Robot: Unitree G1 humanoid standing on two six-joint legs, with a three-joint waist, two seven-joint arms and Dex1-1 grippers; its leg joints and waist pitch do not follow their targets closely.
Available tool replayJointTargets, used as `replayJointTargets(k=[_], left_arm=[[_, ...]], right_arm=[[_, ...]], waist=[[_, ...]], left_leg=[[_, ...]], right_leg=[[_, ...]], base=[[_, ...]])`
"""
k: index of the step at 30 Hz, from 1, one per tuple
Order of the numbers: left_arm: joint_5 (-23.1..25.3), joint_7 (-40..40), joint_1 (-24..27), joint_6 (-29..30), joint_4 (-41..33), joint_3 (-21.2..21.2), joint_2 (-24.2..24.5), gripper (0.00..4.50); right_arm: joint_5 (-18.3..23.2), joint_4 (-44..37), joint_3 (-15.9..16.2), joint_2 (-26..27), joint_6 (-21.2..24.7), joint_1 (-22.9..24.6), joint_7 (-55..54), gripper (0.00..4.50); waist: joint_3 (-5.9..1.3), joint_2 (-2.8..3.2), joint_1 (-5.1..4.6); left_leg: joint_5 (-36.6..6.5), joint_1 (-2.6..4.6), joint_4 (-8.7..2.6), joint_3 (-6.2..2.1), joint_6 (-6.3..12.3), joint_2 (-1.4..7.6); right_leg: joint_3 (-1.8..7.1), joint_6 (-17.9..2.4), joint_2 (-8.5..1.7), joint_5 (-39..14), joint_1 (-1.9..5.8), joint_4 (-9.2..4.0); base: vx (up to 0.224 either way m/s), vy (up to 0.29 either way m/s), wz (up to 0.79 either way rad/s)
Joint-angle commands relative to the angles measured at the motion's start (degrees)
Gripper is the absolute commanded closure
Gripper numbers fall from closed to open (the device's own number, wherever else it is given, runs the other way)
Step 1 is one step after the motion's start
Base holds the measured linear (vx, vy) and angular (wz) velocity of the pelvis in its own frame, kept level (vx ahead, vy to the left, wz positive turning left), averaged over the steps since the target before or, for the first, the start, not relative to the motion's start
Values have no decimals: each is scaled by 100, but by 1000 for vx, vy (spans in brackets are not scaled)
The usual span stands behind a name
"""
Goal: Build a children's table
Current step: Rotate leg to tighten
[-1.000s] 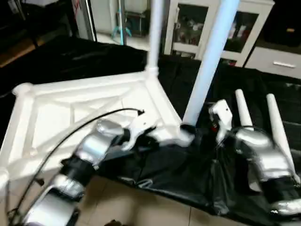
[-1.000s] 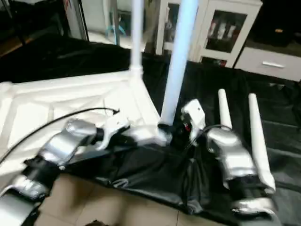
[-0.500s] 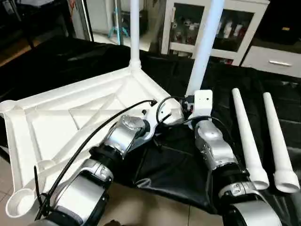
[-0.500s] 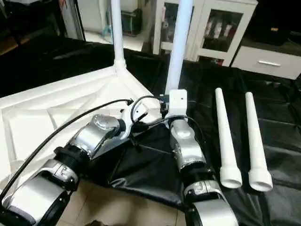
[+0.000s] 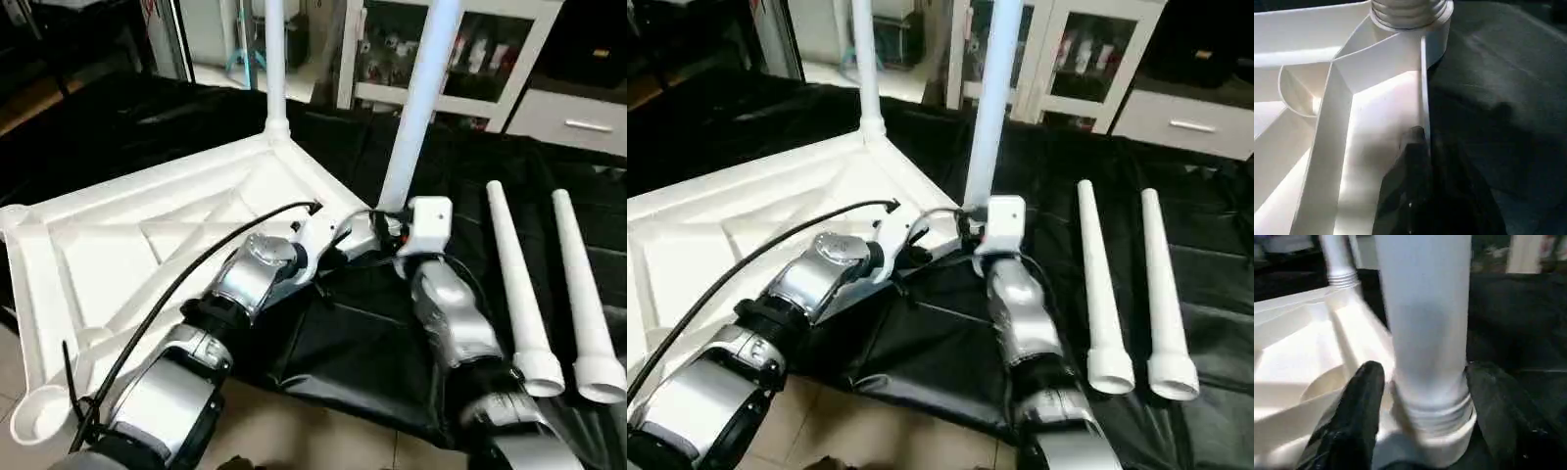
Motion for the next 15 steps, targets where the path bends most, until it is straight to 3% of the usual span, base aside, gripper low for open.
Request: replayJointTargets(k=[1,4,5,6,7,8,10,13,15], left_arm=[[-28,-25,-225,-300,-187,63,-14,450],[-39,-138,-160,-347,-226,62,48,450],[-53,-274,-89,-376,-278,40,111,450],[-53,-274,-89,-376,-278,40,111,450],[-57,-353,-41,-382,-317,26,149,450],[-57,-353,-41,-382,-317,26,149,450],[-62,-456,19,-381,-373,4,203,450],[-92,-799,172,-369,-550,-88,352,450],[-110,-1065,287,-342,-718,-154,458,450]], right_arm=[[181,-426,54,-105,234,103,366,138],[359,-1103,181,-606,510,548,1187,106],[543,-1679,346,-1242,751,1030,2157,101],[543,-1679,346,-1242,751,1030,2157,93],[658,-1972,379,-1620,883,1293,2652,82],[658,-1972,379,-1620,883,1293,2652,62],[726,-2088,282,-1947,975,1441,2935,56],[792,-1993,-138,-2375,1113,1404,3045,27],[907,-1953,-314,-2622,1197,1341,3187,12]], waist=[[-442,-4,22],[-427,-11,38],[-428,-16,63],[-412,-12,63],[-407,-18,113],[-421,-27,137],[-409,-26,107],[-401,-33,81],[-408,-42,105]], left_leg=[[-999,72,-422,-169,368,336],[-954,65,-413,-159,472,334],[-937,75,-407,-158,498,346],[-982,58,-407,-154,556,327],[-1028,94,-405,-148,587,367],[-984,61,-402,-167,611,359],[-1051,33,-406,-172,577,339],[-1138,58,-403,-169,522,346],[-983,65,-391,-158,540,357]], right_leg=[[334,-1288,-422,-408,336,-366],[330,-1325,-426,-399,348,-381],[334,-1302,-437,-432,347,-386],[326,-1282,-411,-459,372,-402],[342,-1228,-433,-517,343,-421],[330,-1221,-445,-565,384,-418],[310,-1238,-446,-791,380,-439],[310,-1235,-449,-1128,346,-483],[321,-1295,-439,-989,344,-452]], base=[[0,0,0],[0,0,0],[0,0,0],[0,0,0],[0,0,0],[0,0,0],[0,0,0],[0,0,0],[0,0,0]])
